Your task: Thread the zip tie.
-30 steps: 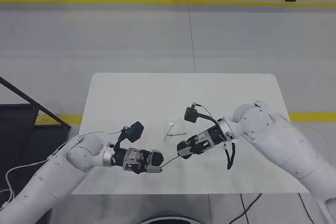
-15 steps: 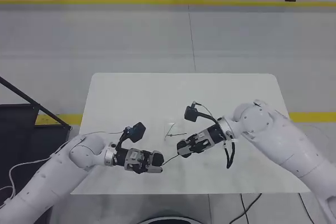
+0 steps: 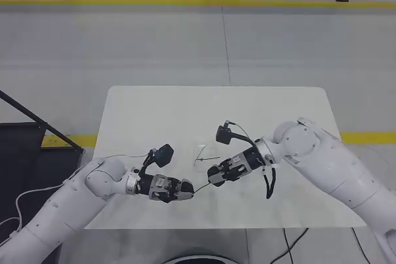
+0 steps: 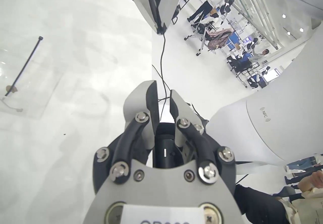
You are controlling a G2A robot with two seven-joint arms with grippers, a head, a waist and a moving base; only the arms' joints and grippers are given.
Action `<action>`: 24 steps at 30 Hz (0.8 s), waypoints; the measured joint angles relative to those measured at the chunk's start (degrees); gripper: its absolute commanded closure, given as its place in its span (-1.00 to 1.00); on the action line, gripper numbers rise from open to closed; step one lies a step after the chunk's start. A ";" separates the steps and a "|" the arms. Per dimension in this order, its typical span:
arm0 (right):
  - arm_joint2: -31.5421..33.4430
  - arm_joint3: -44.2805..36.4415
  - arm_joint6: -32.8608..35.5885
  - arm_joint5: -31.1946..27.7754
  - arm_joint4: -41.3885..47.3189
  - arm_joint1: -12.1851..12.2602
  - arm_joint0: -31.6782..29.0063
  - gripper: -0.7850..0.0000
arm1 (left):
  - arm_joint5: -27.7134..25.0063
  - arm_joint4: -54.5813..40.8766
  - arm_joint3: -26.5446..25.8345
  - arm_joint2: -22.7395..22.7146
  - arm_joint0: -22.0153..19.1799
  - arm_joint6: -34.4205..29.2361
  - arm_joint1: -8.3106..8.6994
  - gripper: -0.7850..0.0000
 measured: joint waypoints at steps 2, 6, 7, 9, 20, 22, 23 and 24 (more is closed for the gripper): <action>-0.20 -0.04 -0.03 -0.03 0.01 0.01 0.13 1.00 | 0.00 0.06 0.17 0.11 -0.12 -0.02 -0.10 0.75; -0.65 -0.06 -0.10 -0.11 0.17 0.02 0.42 1.00 | 0.00 0.01 0.47 0.30 -0.29 -0.10 -0.28 1.00; -0.74 -0.04 -0.13 -0.14 0.20 0.03 0.48 1.00 | 0.00 -0.01 0.55 0.31 -0.31 -0.10 -0.32 1.00; -0.93 0.00 -0.23 -0.23 0.38 0.04 0.57 0.51 | 0.00 0.01 0.72 0.30 -0.37 -0.03 -0.38 1.00; 0.04 1.75 -2.89 -2.89 3.12 1.16 -0.49 -0.80 | 0.00 1.09 1.72 -0.79 0.45 3.64 -0.77 1.00; 0.45 2.08 -3.90 -3.91 3.75 1.65 -1.28 -0.69 | 0.07 1.56 2.00 -1.32 0.89 5.13 -0.83 1.00; 0.61 2.15 -4.34 -4.35 3.86 1.86 -1.63 -0.66 | 0.38 2.25 2.22 -1.65 0.98 5.72 -0.85 1.00; 0.79 2.19 -4.92 -4.92 3.87 2.13 -2.10 -0.65 | 1.01 3.65 2.17 -1.96 1.16 6.54 -0.92 1.00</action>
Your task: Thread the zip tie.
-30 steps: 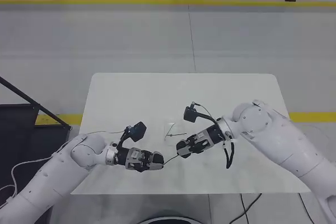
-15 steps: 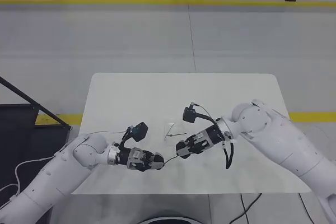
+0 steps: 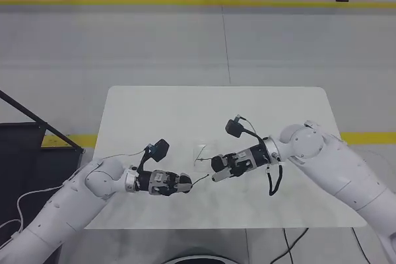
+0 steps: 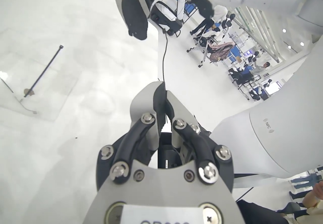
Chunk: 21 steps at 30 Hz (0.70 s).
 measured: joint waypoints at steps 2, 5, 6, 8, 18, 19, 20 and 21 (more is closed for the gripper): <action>0.24 -0.04 -0.73 -0.73 -0.01 0.34 -0.62 -0.55 | 0.79 1.98 -0.49 -0.14 0.45 1.29 -0.19 1.00; 0.77 0.20 -1.98 -1.97 -0.24 0.75 -1.54 -0.28 | 1.55 4.23 -1.12 -0.19 1.15 3.36 -0.52 1.00; 1.06 0.30 -2.70 -2.69 -0.35 0.84 -1.96 -0.21 | 1.72 4.73 -1.21 -0.26 1.39 4.20 -0.65 1.00; 1.58 0.75 -3.91 -3.90 -0.82 0.95 -2.65 -0.06 | 1.85 5.15 -1.23 -0.39 1.74 5.51 -0.83 1.00; 4.73 -0.43 -12.78 -5.19 -8.80 0.75 -7.10 0.09 | 3.47 7.25 -1.02 -1.10 3.26 11.64 -1.91 1.00; 4.97 -0.66 -13.16 -5.02 -9.39 0.74 -7.39 0.10 | 3.66 7.51 -1.08 -1.15 3.34 11.95 -1.99 1.00; 5.18 -0.93 -13.49 -4.80 -9.94 0.71 -7.65 0.10 | 3.83 7.74 -1.14 -1.21 3.42 12.24 -2.07 1.00; 5.45 -1.30 -13.91 -4.46 -10.61 0.66 -7.98 0.11 | 4.02 8.00 -1.22 -1.27 3.53 12.59 -2.18 1.00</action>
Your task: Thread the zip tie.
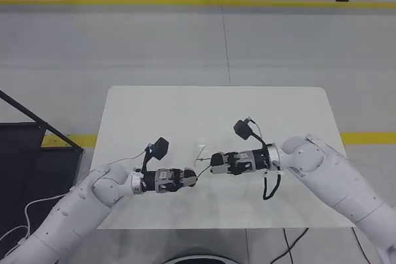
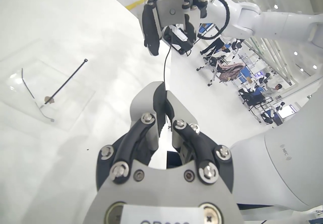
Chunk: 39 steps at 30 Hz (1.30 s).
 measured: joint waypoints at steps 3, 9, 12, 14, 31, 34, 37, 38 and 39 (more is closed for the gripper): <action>0.75 -0.70 -1.03 0.79 -1.69 -0.13 -0.66 0.15 | 0.31 0.44 -0.08 -0.15 0.20 0.49 -0.23 1.00; 2.19 -1.91 -2.38 2.18 -4.08 -0.41 -1.81 0.40 | 1.08 1.73 -0.47 -0.47 0.40 0.53 -0.60 1.00; 2.79 -2.17 -2.29 2.58 -4.52 -0.55 -2.31 0.37 | 1.17 2.11 -0.64 -0.84 0.66 1.19 -0.77 1.00; 3.11 -2.24 -2.25 2.72 -4.66 -0.65 -2.67 0.38 | 1.17 2.23 -0.71 -1.12 0.85 1.69 -0.85 1.00; 5.50 -1.81 -1.31 2.53 -5.13 -1.90 -5.22 0.64 | 1.09 2.62 -0.66 -2.40 1.68 2.21 -1.74 1.00; 5.90 -1.61 -1.26 2.28 -5.20 -2.16 -5.43 0.69 | 1.13 2.71 -0.66 -2.58 1.79 2.09 -1.87 1.00; 6.30 -1.58 -1.16 2.20 -5.41 -2.40 -5.66 0.72 | 1.19 2.64 -0.58 -2.73 1.89 1.87 -1.99 1.00; 6.41 -1.60 -1.07 2.20 -5.51 -2.46 -5.71 0.73 | 1.24 2.62 -0.57 -2.76 1.90 1.80 -2.04 1.00; 6.57 -1.62 -0.94 2.23 -5.60 -2.55 -5.78 0.75 | 1.28 2.62 -0.55 -2.79 1.92 1.73 -2.10 1.00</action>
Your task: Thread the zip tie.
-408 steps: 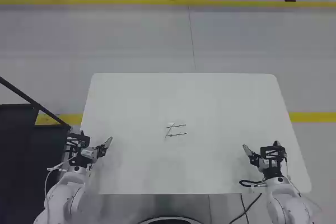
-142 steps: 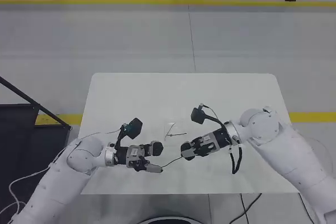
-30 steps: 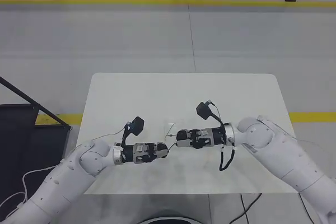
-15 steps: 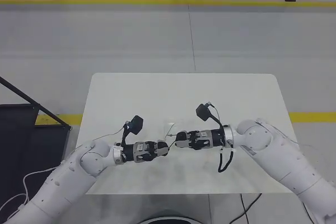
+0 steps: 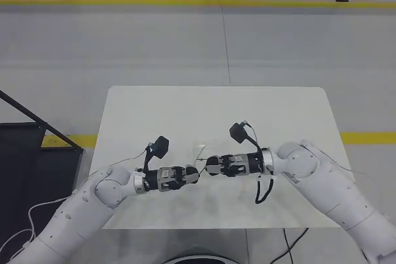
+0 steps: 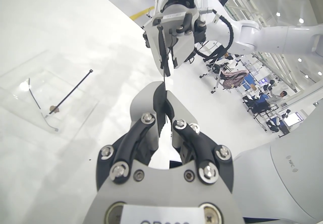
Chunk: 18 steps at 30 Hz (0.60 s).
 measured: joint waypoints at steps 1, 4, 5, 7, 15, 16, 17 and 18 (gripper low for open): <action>0.13 -0.01 0.07 0.02 -0.06 -0.06 -0.05 0.77 | 0.01 0.00 0.02 -0.02 0.01 -0.04 -0.05 1.00; 0.59 -0.01 0.07 0.06 -0.28 -0.26 -0.28 1.00 | -0.05 -0.03 0.09 -0.08 0.05 -0.22 -0.21 1.00; 0.73 -0.02 0.06 0.06 -0.34 -0.31 -0.37 1.00 | -0.12 -0.05 0.13 -0.10 0.05 -0.28 -0.25 1.00; 1.04 -0.06 0.07 0.08 -0.44 -0.44 -0.55 1.00 | -0.21 -0.07 0.23 -0.17 0.06 -0.39 -0.35 1.00; 2.06 -0.25 0.73 0.37 -1.08 -0.94 -0.97 1.00 | -0.33 -0.19 0.50 -0.47 0.20 -1.06 -0.67 -0.66; 2.18 -0.25 0.84 0.48 -1.24 -0.99 -0.95 1.00 | -0.31 -0.17 0.54 -0.50 0.23 -1.20 -0.70 -0.95; 2.31 -0.25 0.98 0.64 -1.43 -1.04 -0.90 1.00 | -0.26 -0.12 0.59 -0.56 0.26 -1.36 -0.72 -1.00; 2.48 -0.25 1.19 0.89 -1.64 -1.10 -0.82 1.00 | -0.22 -0.03 0.66 -0.66 0.30 -1.52 -0.73 -1.00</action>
